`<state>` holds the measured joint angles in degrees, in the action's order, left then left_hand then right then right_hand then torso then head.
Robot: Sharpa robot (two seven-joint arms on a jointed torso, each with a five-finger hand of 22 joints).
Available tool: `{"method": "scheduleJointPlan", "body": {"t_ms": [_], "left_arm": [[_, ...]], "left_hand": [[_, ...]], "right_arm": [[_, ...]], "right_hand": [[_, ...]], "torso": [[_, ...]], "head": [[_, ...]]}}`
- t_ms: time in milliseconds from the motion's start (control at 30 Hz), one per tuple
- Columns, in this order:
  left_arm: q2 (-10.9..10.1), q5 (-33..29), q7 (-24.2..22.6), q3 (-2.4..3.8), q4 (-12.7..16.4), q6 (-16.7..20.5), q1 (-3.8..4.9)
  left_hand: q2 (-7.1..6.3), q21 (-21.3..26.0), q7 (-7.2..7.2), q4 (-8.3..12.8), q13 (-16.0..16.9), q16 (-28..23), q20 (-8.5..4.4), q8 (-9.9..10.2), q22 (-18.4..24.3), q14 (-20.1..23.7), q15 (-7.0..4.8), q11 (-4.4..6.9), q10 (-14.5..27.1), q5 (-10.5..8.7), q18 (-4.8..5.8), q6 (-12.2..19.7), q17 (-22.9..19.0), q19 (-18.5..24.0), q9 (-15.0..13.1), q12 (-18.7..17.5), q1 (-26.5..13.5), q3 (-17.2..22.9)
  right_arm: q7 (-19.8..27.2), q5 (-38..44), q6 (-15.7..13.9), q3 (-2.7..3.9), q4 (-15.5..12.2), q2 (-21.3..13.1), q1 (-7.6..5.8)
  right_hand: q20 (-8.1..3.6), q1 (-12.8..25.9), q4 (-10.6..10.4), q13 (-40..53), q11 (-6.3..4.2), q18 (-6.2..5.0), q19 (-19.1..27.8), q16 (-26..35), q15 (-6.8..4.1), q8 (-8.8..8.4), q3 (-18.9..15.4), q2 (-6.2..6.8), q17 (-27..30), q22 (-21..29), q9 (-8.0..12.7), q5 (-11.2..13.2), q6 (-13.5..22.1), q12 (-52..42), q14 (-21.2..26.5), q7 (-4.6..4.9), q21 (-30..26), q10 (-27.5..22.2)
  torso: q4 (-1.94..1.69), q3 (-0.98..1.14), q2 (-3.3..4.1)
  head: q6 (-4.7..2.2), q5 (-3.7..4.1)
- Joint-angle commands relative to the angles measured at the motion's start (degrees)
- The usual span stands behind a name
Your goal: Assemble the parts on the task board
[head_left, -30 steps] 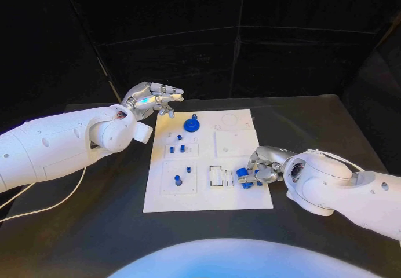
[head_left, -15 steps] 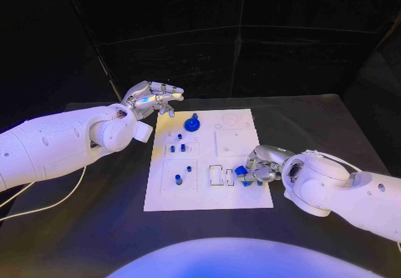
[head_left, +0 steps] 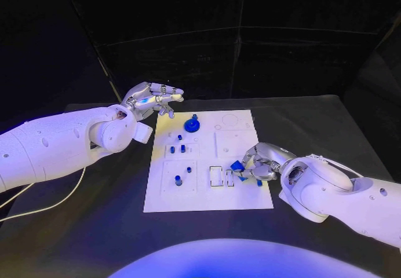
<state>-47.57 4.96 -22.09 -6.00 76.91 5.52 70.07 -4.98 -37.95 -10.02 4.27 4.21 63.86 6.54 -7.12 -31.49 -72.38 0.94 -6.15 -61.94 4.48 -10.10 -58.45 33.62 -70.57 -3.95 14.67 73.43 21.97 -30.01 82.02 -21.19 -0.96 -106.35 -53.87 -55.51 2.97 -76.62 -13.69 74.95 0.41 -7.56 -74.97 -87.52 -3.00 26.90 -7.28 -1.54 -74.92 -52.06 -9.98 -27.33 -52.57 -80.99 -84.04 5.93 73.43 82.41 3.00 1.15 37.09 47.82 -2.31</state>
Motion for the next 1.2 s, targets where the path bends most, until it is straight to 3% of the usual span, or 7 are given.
{"method": "scheduleJointPlan", "body": {"t_ms": [33, 200, 400, 800, 1033, 1200], "left_arm": [[0.1, -0.2, 0.0, 0.03, 0.2, -0.9, 0.07], [0.1, -0.2, 0.0, 0.03, 0.2, -0.9, 0.07], [0.2, -0.2, 0.0, 0.03, 0.1, -1.0, 0.07], [0.4, -0.2, 0.1, 0.03, 0.2, -1.0, 0.08], [0.4, -0.2, 0.1, 0.03, 0.2, -1.1, 0.09], [0.4, -0.2, 0.1, 0.03, 0.2, -1.1, 0.09]], "left_hand": [[0.45, 0.2, -0.18, 0.0, 0.0, -0.3, 0.1, -0.3, 0.1, 0.5, 0.11, 0.1, 0.5, -0.13, -0.34, 0.2, -0.1, 0.5, 0.1, 0.4, 0.0, -0.4], [0.45, 0.2, -0.18, 0.0, 0.0, -0.3, 0.1, -0.3, 0.1, 0.5, 0.11, 0.1, 0.5, -0.13, -0.34, 0.2, -0.1, 0.5, 0.1, 0.4, 0.0, -0.4], [0.45, 0.2, -0.18, 0.0, 0.0, -0.3, 0.1, -0.3, 0.1, 0.5, 0.11, 0.1, 0.5, -0.13, -0.34, 0.2, -0.1, 0.5, 0.1, 0.4, 0.0, -0.4], [0.45, 0.2, -0.18, 0.0, 0.0, -0.3, 0.1, -0.3, 0.1, 0.5, 0.11, 0.1, 0.5, -0.13, -0.34, 0.2, -0.1, 0.5, 0.1, 0.4, 0.0, -0.4], [0.45, 0.2, -0.18, 0.0, 0.0, -0.3, 0.1, -0.3, 0.1, 0.5, 0.11, 0.1, 0.5, -0.13, -0.34, 0.2, -0.1, 0.5, 0.1, 0.4, 0.0, -0.4], [0.45, 0.3, -0.21, -0.1, 0.0, -0.3, 0.13, -0.3, 0.1, 0.6, 0.14, 0.06, 0.6, -0.13, -0.34, 0.3, -0.2, 0.5, 0.1, 0.5, -0.2, -0.4]], "right_arm": [[2.0, -1.9, -5.3, 0.04, -0.6, 0.5, -0.1], [2.0, -2.5, -4.9, 0.04, -0.5, 1.7, -0.1], [1.0, -3.5, -1.1, 0.05, 0.3, 3.6, -0.1], [0.2, -4.6, 3.9, 0.05, 2.2, 6.6, -0.11], [-1.0, -4.4, 3.3, 0.05, 2.9, 7.4, -0.11], [-1.2, -4.0, 1.4, 0.05, 3.5, 7.7, -0.11]], "right_hand": [[-0.1, 0.1, -0.1, 2.2, 0.03, 1.02, -0.2, -0.1, -0.41, 0.78, -0.4, -0.68, -9.3, 0.0, -0.6, -0.3, -1.3, -0.2, -4.8, -0.98, 0.4, 0.4], [-0.17, 0.5, -0.4, 2.3, -0.05, 1.03, -0.2, -0.1, -0.47, 0.87, -0.6, -0.68, -9.4, -0.1, -0.6, -0.5, -1.7, -0.2, -4.8, -1.08, 0.4, 0.5], [-0.26, 1.9, -1.5, 2.3, -0.16, 1.05, -0.2, -0.1, -0.57, 0.97, -1.7, -0.54, -9.3, -0.1, -0.7, 1.0, -2.2, 0.0, -4.8, -1.22, 0.4, 0.6], [-1.07, 2.7, -2.7, 3.0, -1.54, 1.05, -0.3, -0.2, -1.63, 3.2, -2.8, -1.67, -9.6, -0.4, -1.9, 2.2, -5.9, -0.1, -4.9, -2.91, 0.5, 1.2], [-1.38, 3.4, -2.8, 3.1, -1.88, 1.08, -0.4, -0.2, -1.94, 3.81, -3.3, -1.76, -9.6, -0.6, -2.2, 2.5, -6.5, -0.1, -4.9, -3.29, 0.5, 1.4], [-1.45, 4.5, -2.9, 2.4, -1.67, 1.06, -0.2, 0.1, -1.87, 3.45, -4.4, -1.24, -9.0, -0.1, -2.2, 3.3, -5.5, 0.7, -4.7, -2.95, 0.3, 0.9]], "torso": [[-0.22, -0.01, 0.14], [-0.06, 0.01, 0.09], [-0.01, -0.02, 0.04], [-0.1, -0.01, 0.15], [0.06, 0.01, 0.07], [-0.01, -0.03, 0.08]], "head": [[-0.12, -0.03], [-0.03, -0.38], [0.08, -0.62], [0.03, -0.86], [0.15, -1.11], [0.1, -1.05]]}}
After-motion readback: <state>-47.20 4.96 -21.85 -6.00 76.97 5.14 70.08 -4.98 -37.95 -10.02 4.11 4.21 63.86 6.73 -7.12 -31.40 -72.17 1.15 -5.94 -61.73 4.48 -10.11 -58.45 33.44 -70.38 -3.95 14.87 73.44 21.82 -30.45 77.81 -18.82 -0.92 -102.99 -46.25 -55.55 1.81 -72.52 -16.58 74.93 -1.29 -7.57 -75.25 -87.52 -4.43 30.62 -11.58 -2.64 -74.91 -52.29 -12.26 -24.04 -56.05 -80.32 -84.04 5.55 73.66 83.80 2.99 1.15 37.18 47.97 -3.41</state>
